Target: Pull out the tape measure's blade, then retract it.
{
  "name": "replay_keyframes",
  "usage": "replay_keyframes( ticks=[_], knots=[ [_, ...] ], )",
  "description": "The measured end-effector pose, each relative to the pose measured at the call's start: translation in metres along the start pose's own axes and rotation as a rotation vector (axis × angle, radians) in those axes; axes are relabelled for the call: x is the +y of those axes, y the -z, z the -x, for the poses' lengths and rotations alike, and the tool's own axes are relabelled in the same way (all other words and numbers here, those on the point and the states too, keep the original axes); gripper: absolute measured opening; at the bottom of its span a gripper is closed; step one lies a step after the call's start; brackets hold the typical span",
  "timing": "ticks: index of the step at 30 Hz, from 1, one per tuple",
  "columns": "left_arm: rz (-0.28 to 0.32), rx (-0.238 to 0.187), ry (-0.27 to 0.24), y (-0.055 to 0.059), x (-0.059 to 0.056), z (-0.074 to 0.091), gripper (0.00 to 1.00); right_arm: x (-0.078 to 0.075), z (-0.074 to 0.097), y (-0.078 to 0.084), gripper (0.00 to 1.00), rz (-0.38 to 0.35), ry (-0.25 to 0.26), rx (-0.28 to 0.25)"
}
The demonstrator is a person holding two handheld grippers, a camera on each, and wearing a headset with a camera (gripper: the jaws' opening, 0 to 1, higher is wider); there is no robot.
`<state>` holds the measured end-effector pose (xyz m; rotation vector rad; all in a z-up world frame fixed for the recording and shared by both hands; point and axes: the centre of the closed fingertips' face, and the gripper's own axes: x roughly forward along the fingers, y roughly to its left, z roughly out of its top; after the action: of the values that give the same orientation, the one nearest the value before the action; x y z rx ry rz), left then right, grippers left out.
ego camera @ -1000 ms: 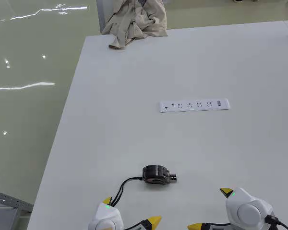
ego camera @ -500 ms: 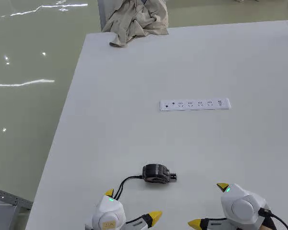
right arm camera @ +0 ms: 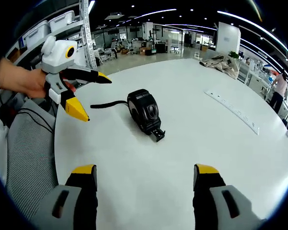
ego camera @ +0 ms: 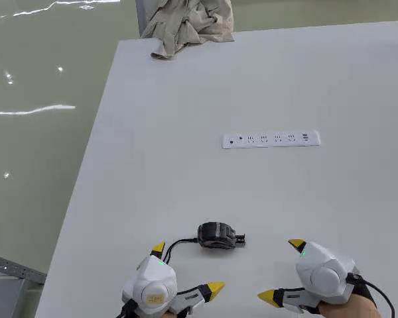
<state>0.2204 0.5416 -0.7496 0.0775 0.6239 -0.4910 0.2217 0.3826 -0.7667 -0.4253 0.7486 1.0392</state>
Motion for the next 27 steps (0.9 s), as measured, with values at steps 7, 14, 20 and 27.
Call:
replay_keyframes(
  ticks=[7,14,20,27],
  knots=[
    [-0.061,0.019,0.040,0.004,0.004,-0.010,0.96,-0.003,-0.010,-0.006,0.82,0.052,-0.015,-0.026],
    [-0.133,0.015,0.081,0.000,0.007,-0.018,0.93,-0.001,-0.020,-0.005,0.80,0.096,-0.054,-0.008],
    [-0.212,0.047,0.120,0.002,0.008,-0.025,0.91,0.001,-0.026,-0.005,0.77,0.146,-0.083,-0.009],
    [-0.313,0.070,0.175,-0.003,0.003,-0.032,0.91,-0.003,-0.034,-0.004,0.70,0.212,-0.106,-0.003]
  ],
)
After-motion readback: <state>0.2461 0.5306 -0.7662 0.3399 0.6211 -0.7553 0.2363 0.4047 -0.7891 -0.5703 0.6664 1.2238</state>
